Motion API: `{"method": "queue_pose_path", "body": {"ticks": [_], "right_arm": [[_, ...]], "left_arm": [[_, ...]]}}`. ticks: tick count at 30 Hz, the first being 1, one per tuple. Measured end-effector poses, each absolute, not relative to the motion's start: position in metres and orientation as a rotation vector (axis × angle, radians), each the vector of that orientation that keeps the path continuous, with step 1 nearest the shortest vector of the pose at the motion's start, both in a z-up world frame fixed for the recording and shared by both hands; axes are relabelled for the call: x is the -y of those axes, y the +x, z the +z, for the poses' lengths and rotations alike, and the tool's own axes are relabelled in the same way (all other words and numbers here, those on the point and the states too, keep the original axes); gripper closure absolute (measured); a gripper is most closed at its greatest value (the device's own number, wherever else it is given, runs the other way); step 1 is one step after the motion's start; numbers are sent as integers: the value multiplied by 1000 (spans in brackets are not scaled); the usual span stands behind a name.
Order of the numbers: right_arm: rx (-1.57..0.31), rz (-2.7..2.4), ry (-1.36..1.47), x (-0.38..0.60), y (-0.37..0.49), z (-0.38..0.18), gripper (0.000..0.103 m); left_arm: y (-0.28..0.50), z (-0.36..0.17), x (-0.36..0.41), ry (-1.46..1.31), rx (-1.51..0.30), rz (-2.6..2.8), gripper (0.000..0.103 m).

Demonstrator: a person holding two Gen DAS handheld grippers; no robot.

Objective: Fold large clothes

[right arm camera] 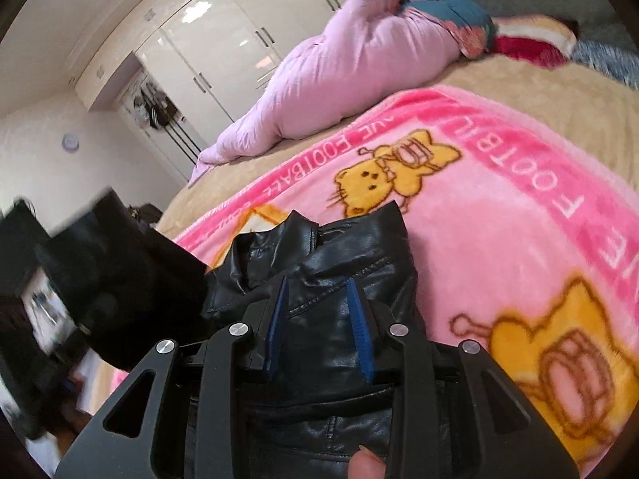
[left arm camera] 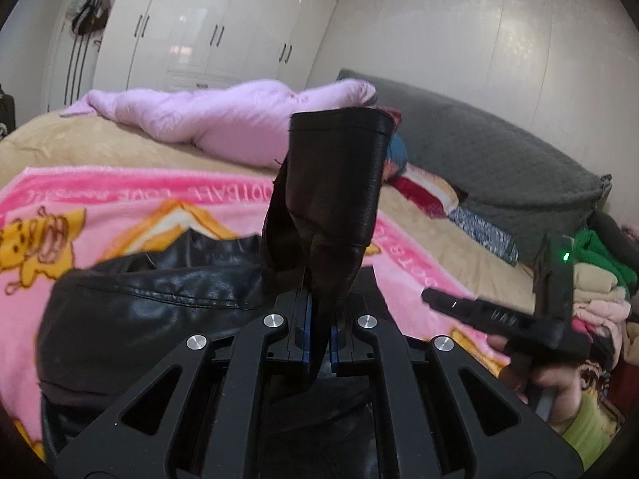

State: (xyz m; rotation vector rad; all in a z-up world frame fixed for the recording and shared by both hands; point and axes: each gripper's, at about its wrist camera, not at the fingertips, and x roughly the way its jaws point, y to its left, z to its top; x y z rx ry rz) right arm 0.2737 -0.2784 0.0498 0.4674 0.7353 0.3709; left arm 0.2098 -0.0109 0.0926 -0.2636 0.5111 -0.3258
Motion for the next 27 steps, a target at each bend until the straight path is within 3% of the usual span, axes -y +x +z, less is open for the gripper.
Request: {"method": "queue_pose_path", "body": {"ticks": [2, 5, 8, 9, 10, 12, 14, 27], "right_arm": [[-740, 372, 507, 287, 275, 48, 70], [-745, 376, 550, 296, 275, 47, 53], [-767, 403, 600, 300, 277, 43, 45], [-779, 405, 610, 301, 278, 41, 37], [-792, 415, 621, 300, 278, 39, 32], [-820, 444, 638, 297, 280, 36, 25], [-845, 483, 673, 294, 281, 32, 23], [-1020, 565, 742, 271, 291, -3, 23]], "left_arm": [[214, 84, 17, -264, -540, -336, 102], [221, 66, 28, -260, -591, -353, 100], [226, 52, 36, -257, -630, -367, 96], [227, 47, 40, -250, -649, -374, 94], [228, 43, 44, -242, -666, -381, 91], [230, 35, 50, -229, -695, -400, 66], [229, 27, 57, -204, -722, -421, 50], [205, 10, 73, -122, -804, -477, 13]]}}
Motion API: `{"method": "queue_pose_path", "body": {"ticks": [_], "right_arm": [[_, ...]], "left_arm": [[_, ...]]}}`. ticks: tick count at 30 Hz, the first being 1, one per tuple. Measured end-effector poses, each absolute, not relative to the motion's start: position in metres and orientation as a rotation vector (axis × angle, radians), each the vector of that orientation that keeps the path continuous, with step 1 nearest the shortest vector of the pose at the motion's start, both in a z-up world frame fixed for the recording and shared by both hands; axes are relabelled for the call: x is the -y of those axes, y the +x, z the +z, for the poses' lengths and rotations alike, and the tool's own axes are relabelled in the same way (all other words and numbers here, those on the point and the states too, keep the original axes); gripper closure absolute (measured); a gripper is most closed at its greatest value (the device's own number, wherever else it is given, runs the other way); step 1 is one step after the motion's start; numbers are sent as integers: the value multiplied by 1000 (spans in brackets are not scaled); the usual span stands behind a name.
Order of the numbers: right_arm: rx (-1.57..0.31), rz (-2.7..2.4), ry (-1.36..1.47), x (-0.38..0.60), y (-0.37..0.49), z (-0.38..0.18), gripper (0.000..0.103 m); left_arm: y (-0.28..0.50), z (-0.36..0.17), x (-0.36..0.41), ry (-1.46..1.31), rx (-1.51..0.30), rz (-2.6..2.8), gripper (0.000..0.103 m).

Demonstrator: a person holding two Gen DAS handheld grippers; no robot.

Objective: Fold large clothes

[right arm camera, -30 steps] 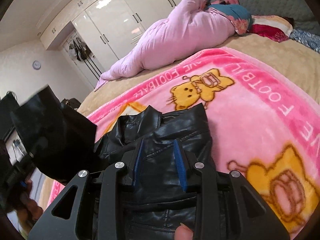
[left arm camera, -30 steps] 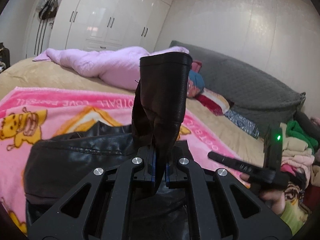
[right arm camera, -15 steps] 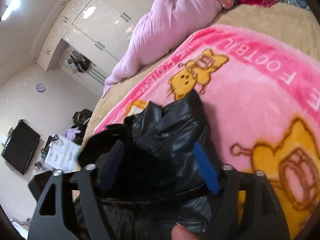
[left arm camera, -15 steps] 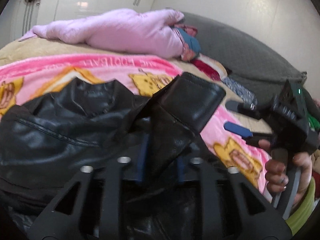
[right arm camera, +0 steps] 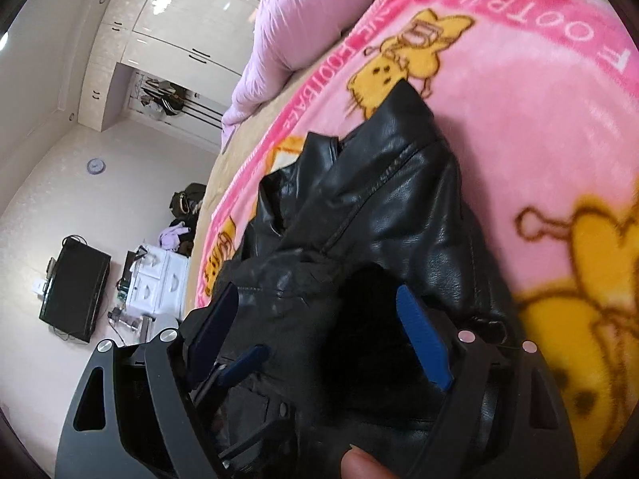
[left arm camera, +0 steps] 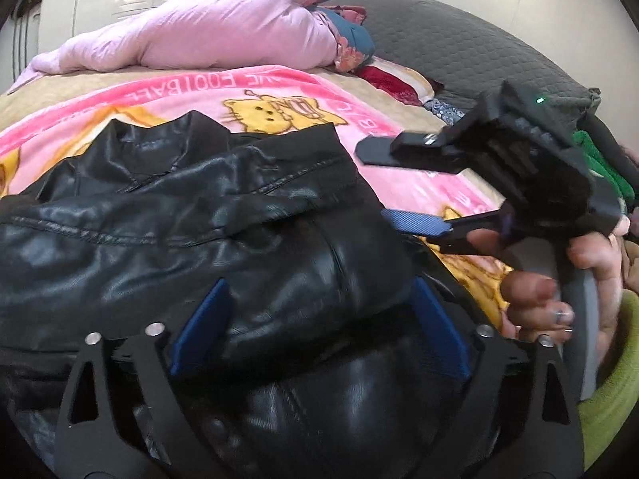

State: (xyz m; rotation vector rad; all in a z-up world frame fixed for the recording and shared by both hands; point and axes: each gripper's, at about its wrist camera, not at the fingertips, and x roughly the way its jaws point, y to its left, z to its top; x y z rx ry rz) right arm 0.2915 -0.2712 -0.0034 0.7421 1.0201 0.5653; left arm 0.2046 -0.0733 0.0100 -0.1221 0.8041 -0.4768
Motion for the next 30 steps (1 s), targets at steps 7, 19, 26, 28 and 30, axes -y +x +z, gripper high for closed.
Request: {"method": "queue_pose_path", "body": {"ticks": [7, 19, 26, 28, 30], "right_arm": [[-1068, 529, 695, 260, 299, -16, 23], [-763, 492, 437, 245, 292, 30, 99], [-621, 474, 296, 245, 286, 57, 99], [-635, 454, 277, 245, 290, 53, 99], [-662, 439, 280, 244, 294, 48, 99]], "left_arm": [[196, 31, 12, -225, -764, -365, 11], [236, 53, -138, -495, -721, -10, 21], [263, 30, -126, -439, -803, -12, 47], [269, 19, -118, -416, -836, -22, 49], [276, 5, -108, -378, -874, -21, 49]]}}
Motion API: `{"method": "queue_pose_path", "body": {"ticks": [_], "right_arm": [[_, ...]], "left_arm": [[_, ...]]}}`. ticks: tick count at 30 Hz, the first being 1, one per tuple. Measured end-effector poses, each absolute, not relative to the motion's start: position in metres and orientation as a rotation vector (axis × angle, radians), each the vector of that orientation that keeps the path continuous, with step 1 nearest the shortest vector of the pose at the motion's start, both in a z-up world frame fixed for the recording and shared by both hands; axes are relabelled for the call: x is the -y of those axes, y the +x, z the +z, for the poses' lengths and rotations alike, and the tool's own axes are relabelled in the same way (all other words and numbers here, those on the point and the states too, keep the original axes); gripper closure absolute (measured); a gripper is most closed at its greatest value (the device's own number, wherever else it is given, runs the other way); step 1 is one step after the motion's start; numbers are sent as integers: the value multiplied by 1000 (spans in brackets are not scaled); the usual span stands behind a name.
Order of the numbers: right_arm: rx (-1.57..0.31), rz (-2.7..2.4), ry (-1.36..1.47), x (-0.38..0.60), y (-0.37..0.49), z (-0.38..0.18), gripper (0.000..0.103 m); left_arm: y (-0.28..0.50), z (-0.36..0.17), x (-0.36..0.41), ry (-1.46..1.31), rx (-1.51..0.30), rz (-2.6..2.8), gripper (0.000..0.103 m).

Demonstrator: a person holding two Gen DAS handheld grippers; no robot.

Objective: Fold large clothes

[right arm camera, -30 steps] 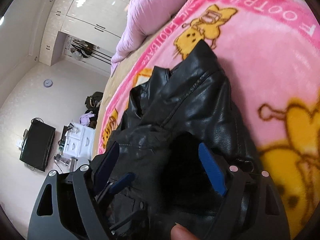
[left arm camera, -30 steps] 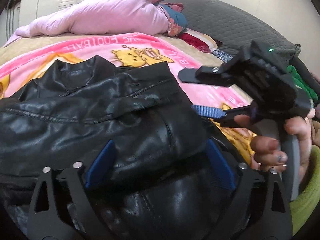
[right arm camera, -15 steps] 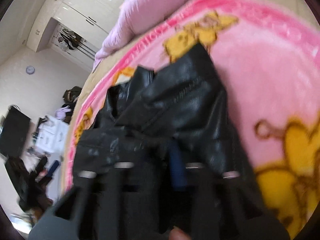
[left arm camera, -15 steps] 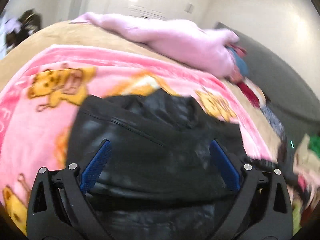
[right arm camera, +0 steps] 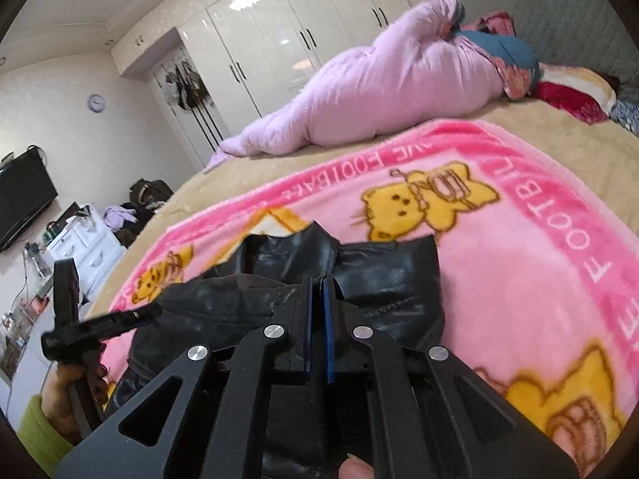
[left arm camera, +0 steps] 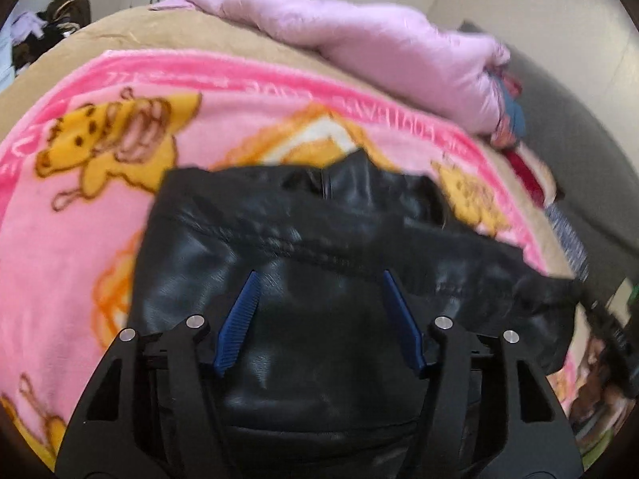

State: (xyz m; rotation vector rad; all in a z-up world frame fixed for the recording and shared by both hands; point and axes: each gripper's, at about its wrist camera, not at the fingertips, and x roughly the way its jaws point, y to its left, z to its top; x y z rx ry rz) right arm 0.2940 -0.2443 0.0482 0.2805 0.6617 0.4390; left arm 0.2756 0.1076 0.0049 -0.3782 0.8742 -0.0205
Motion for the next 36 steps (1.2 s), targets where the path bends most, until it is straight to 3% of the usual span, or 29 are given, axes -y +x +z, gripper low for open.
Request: {"method": "queue_pose_path", "body": {"ticks": [6, 12, 24, 28, 36], "right_arm": [[-772, 367, 322, 250, 304, 26, 97], [-810, 279, 423, 275, 303, 15, 93], [-732, 446, 97, 197, 296, 29, 88], [-795, 431, 84, 191, 303, 14, 82], [-933, 402, 127, 196, 314, -19, 82]], "left_arm": [[278, -28, -86, -250, -940, 14, 48], [276, -33, -77, -176, -922, 20, 40], [254, -4, -67, -254, -852, -68, 35], [248, 1, -44, -234, -861, -141, 27], [252, -33, -27, -171, -953, -132, 26]]}}
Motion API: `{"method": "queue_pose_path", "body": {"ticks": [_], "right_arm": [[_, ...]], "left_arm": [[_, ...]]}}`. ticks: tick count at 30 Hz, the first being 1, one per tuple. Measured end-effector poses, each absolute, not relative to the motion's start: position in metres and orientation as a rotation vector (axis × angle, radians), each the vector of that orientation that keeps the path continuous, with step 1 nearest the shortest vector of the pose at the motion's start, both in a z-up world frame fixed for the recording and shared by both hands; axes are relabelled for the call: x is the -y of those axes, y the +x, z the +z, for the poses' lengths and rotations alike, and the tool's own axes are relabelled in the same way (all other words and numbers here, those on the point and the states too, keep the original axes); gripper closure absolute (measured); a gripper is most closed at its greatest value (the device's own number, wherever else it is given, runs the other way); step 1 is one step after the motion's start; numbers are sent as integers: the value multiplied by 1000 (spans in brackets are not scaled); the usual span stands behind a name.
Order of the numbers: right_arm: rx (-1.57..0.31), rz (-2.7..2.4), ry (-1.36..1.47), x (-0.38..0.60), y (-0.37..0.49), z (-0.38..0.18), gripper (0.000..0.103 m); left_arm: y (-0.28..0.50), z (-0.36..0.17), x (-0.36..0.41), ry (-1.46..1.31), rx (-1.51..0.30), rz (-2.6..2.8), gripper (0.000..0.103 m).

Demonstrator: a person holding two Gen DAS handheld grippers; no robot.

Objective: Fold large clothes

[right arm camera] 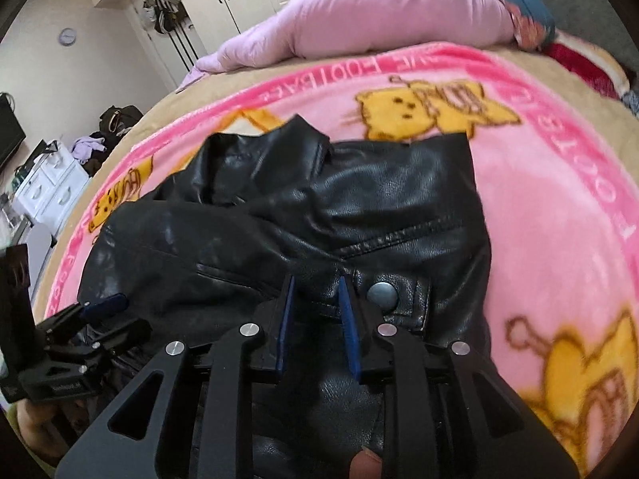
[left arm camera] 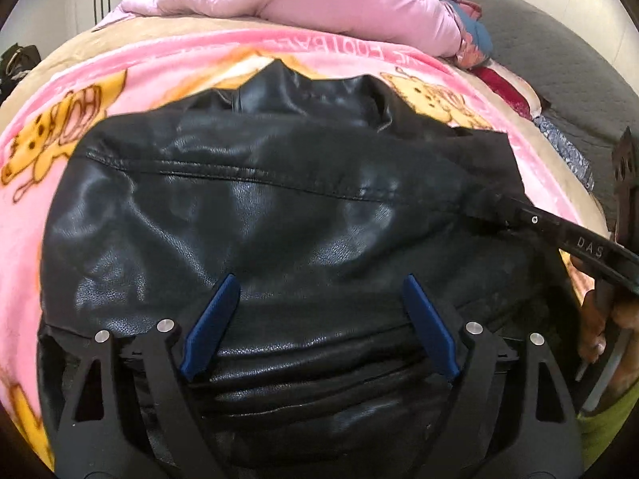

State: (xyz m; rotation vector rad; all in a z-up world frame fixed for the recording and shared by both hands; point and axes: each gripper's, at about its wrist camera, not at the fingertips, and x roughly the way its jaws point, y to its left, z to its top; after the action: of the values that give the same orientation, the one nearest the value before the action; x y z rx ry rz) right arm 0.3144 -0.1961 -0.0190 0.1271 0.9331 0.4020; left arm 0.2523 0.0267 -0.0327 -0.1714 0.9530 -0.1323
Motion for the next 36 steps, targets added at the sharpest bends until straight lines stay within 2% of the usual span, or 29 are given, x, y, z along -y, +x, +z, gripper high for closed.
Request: {"method": "queue_pose_path", "body": {"ticks": [8, 11, 14, 19, 30, 36], "right_arm": [[-940, 399, 138, 195, 314, -28, 81], [-917, 426, 179, 197, 309, -21, 68], [-882, 466, 186, 194, 299, -7, 50], [-844, 502, 117, 185, 277, 4, 44], [-842, 522, 122, 182, 258, 8, 43], [-944, 464, 69, 171, 263, -18, 43]], "left_arm": [[247, -39, -25, -152, -931, -131, 25], [242, -34, -27, -174, -923, -132, 24], [233, -26, -28, -190, -903, -133, 23], [223, -14, -29, -206, -871, -126, 18], [211, -12, -29, -103, -870, -66, 12], [217, -30, -30, -82, -903, -50, 11]]}}
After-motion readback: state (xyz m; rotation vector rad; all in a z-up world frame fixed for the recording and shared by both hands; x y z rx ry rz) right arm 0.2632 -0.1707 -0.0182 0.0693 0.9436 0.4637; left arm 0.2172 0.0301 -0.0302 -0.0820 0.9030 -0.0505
